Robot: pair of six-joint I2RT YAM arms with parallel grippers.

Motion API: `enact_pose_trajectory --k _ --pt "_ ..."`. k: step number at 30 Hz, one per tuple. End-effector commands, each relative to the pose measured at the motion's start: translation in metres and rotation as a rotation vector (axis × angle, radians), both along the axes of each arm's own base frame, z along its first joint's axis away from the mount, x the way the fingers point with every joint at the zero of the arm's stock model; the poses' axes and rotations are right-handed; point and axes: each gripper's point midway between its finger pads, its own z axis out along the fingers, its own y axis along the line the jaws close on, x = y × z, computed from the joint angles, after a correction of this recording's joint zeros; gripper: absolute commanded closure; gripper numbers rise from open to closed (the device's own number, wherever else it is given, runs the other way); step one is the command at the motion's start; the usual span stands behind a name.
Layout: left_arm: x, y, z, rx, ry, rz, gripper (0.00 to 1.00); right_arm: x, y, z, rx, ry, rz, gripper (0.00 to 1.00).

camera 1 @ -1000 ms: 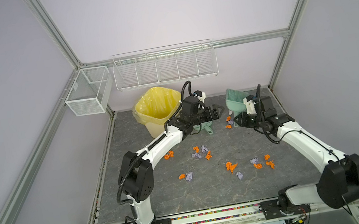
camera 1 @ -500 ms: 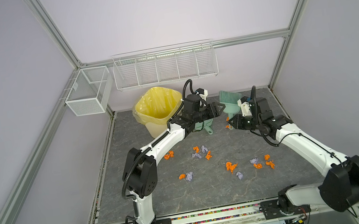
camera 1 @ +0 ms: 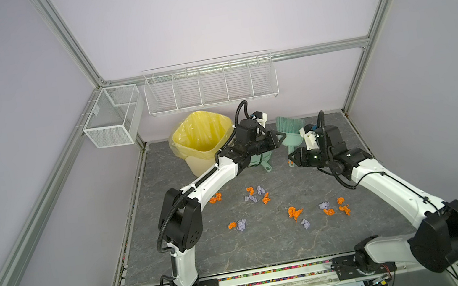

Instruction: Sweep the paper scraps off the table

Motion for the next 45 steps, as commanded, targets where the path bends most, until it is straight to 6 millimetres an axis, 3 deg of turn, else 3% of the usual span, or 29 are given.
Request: enact_pose_trajectory --k 1,3,6,9,11,14,18,24,27,35,41,45 --pt "0.001 -0.006 0.002 -0.015 0.002 -0.011 0.87 -0.002 0.006 0.007 0.009 -0.031 0.031 0.89" --pt "-0.001 -0.005 0.002 -0.016 0.006 -0.012 0.88 -0.002 0.006 0.008 0.008 -0.034 0.031 0.89" --pt "-0.002 -0.004 0.003 -0.015 0.002 -0.012 0.99 -0.002 0.006 0.011 0.008 -0.038 0.033 0.89" --pt "-0.002 -0.004 0.004 -0.015 0.003 -0.013 1.0 -0.001 0.006 0.013 0.007 -0.045 0.036 0.87" --pt "-0.002 -0.003 0.005 -0.014 0.003 -0.011 1.0 -0.001 0.008 0.016 0.013 -0.047 0.045 0.77" --pt "0.002 0.004 0.008 -0.014 -0.006 0.018 1.0 0.0 0.011 0.019 0.029 -0.045 0.059 0.54" --pt "0.015 0.025 0.009 -0.024 -0.018 0.101 1.0 0.0 0.016 0.022 0.082 -0.03 0.07 0.28" --pt "0.028 0.045 0.024 -0.091 -0.028 0.159 1.0 0.002 0.023 0.02 0.217 0.017 0.072 0.02" --pt "0.033 0.05 0.031 -0.101 -0.039 0.177 1.0 0.007 0.025 0.023 0.301 0.026 0.066 0.12" --pt "0.048 0.063 0.054 -0.184 -0.058 0.231 1.0 0.029 0.023 0.029 0.53 0.048 0.022 0.12" --pt "0.06 0.069 0.064 -0.256 -0.051 0.287 1.0 0.041 0.019 0.054 0.681 -0.028 -0.01 0.09" --pt "0.066 0.071 0.07 -0.328 -0.041 0.322 1.0 0.045 0.017 0.056 0.772 -0.055 -0.033 0.05"
